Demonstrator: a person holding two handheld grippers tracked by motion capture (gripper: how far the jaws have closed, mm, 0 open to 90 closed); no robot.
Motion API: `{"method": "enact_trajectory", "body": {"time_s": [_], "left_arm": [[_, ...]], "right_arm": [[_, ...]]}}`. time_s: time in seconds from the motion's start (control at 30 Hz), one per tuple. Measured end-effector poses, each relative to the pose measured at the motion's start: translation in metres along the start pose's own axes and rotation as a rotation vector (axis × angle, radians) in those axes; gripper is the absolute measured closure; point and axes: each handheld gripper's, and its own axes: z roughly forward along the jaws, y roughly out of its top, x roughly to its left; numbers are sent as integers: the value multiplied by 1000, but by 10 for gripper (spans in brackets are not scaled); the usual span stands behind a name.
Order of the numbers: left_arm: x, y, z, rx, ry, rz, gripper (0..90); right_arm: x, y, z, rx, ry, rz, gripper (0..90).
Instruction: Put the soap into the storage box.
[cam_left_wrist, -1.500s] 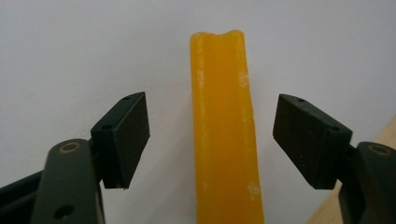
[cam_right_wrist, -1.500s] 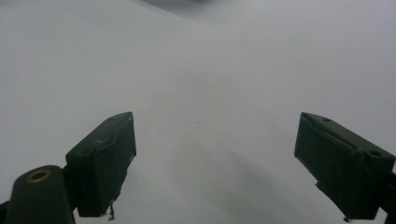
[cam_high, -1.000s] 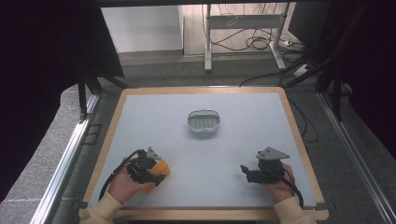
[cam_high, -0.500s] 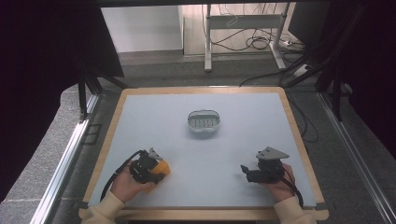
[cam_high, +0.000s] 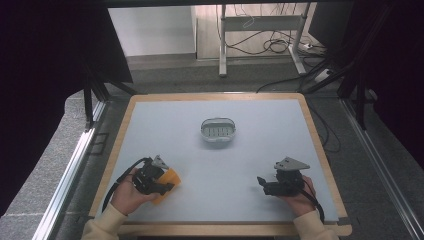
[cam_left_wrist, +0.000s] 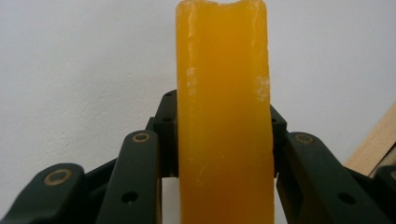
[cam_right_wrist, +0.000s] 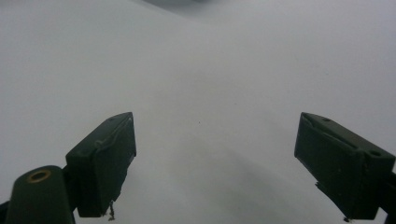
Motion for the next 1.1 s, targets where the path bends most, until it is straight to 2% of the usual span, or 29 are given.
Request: {"method": "enact_trajectory", "body": {"time_s": [0.37, 0.57, 1.1], "left_arm": [[4, 14, -5, -11, -5, 27, 618], [6, 14, -5, 11, -11, 37, 618], [12, 18, 1, 26, -26, 48, 619]], "right_arm": [[0, -1, 0, 1, -5, 0, 128], [0, -1, 1, 5, -6, 0, 128], [0, -1, 1, 5, -10, -1, 128]]}}
